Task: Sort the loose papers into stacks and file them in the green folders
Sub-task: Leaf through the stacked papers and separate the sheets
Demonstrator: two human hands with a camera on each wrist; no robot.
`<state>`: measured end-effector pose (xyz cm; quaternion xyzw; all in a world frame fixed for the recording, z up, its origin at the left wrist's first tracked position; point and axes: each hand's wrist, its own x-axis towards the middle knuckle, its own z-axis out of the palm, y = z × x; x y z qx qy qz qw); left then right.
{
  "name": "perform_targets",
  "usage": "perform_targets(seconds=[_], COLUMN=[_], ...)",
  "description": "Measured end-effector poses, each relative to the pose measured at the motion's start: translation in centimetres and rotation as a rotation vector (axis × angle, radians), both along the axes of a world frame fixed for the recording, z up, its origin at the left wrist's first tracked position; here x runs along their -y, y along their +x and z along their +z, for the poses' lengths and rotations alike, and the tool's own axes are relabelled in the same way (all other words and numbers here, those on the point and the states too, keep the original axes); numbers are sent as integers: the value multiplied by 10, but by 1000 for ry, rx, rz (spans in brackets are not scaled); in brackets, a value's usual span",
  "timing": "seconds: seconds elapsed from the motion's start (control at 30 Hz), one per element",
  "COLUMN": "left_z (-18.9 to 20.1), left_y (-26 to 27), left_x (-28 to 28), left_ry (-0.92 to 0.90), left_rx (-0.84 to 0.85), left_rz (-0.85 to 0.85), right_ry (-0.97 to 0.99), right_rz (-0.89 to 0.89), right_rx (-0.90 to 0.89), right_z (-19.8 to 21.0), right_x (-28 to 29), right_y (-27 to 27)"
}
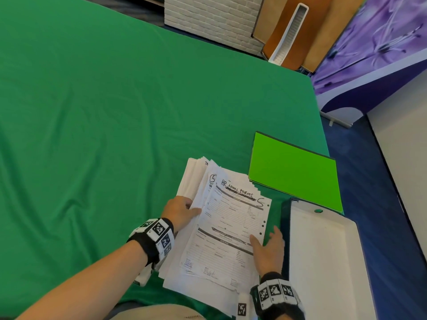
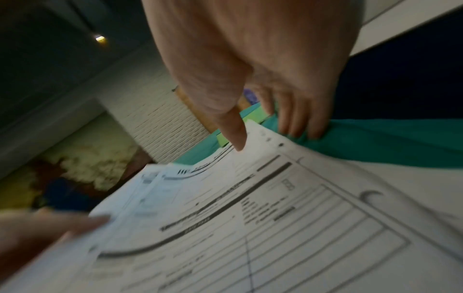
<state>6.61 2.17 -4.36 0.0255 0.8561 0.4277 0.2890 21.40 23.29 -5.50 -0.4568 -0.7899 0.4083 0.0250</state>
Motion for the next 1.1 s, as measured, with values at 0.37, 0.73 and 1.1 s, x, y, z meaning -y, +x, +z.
perform_targets(seconds=[0.37,0.73,1.1], left_z=[37,23,30], left_y=[14,15,18], left_x=[-13,-6,-13], left_ry=[105,99,396], left_rx=[-21,-54,143], left_rz=[-221,-269,-190], right_ry=[-151,15,-132], right_rz=[388,424,334], right_rx=[-121,-73,-98], right_z=[56,40,45], right_x=[77,67,69], right_y=[-62,-56,-65])
